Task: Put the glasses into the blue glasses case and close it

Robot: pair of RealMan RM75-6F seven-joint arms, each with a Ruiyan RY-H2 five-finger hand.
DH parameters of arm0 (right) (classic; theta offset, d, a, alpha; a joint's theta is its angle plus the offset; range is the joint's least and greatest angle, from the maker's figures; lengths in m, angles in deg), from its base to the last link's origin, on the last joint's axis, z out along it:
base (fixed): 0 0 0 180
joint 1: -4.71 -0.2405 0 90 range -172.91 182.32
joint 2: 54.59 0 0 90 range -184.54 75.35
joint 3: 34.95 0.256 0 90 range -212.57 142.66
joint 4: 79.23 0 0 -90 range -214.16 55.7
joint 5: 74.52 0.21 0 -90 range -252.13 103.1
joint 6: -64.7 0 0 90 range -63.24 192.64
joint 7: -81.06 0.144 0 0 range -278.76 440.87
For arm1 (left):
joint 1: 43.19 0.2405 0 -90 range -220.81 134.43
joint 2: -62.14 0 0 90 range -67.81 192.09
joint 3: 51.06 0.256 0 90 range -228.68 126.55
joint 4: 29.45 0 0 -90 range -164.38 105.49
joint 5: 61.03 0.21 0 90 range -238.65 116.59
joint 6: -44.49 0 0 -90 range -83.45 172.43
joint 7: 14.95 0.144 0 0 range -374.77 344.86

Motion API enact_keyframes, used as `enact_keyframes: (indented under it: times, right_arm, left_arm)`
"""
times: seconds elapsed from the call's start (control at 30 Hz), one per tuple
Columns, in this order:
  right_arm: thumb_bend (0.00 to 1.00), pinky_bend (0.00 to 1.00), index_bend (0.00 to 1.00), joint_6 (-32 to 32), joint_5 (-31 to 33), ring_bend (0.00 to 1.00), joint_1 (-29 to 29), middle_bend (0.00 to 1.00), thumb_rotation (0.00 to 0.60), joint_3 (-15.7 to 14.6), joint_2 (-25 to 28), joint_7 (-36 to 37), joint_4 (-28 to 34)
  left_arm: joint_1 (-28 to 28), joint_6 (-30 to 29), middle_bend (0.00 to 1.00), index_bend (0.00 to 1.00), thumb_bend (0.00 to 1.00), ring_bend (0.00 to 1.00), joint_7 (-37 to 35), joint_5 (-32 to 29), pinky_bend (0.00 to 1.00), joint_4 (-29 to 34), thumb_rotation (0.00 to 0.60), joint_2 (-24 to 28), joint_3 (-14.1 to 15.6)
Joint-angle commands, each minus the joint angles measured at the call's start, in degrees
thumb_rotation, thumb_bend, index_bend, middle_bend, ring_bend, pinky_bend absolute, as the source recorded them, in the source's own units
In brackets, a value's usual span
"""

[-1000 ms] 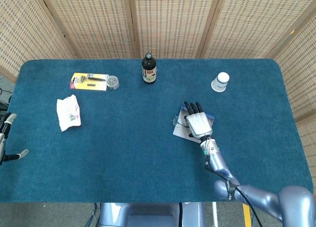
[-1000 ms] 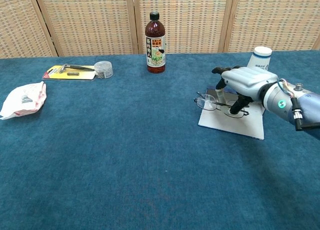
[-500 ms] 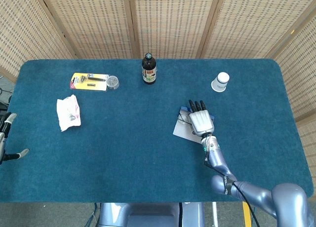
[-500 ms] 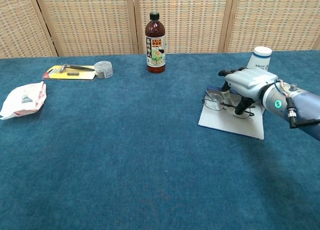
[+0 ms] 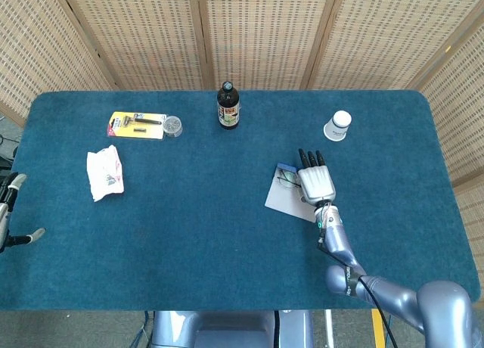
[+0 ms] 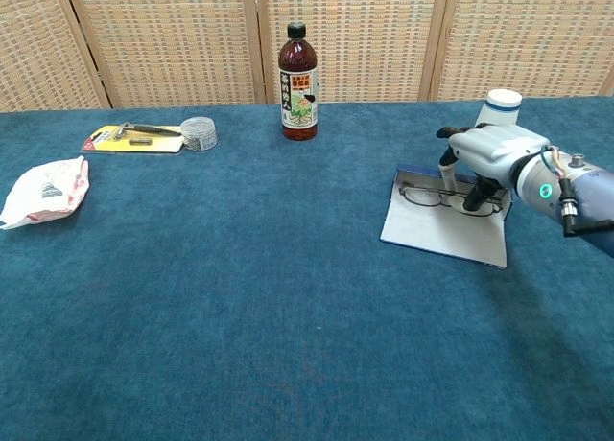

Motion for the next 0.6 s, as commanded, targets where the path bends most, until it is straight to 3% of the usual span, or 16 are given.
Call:
enact_keyframes:
  times: [0.03,0.13,0.2,0.43,0.6]
  right_arm:
    - [0.41,0.00,0.30,0.48,-0.21,0.00,0.16,0.00,0.600,0.05,0.04,0.48,-0.09]
    - [0.28,0.00,0.16,1.04,-0.70,0.00,0.29,0.00,0.600,0.09,0.08,1.26,0.18]
    - [0.25,0.00,0.12,1.43,-1.02,0.00,0.37,0.00,0.600,0.09,0.10,1.69,0.27]
    - [0.24,0.00,0.06,2.91,-2.38,0.00,1.19,0.00,0.600,0.09,1.41,3.59,3.58]
    - [0.21,0.00,0.05,6.86,-7.88,0.00,3.08,0.00,0.600,-1.29,4.23,7.04,10.62]
  left_arm:
    - [0.00,-0.01,0.00,0.00,0.00,0.00,0.07,0.02,0.00,0.02,0.600,-0.02,0.02]
    - [-0.01,-0.06,0.00,0.00,0.00,0.00,0.19,0.05,0.00,0.07,0.600,-0.04,0.04]
    - [0.03,-0.13,0.00,0.00,0.00,0.00,0.27,0.13,0.00,0.13,0.600,-0.04,0.09]
    - [0.09,-0.29,0.00,0.00,0.00,0.00,0.18,0.24,0.00,0.13,0.600,-0.06,0.11]
    - [0.02,-0.20,0.00,0.00,0.00,0.00,0.22,0.39,0.00,0.14,0.600,-0.07,0.18]
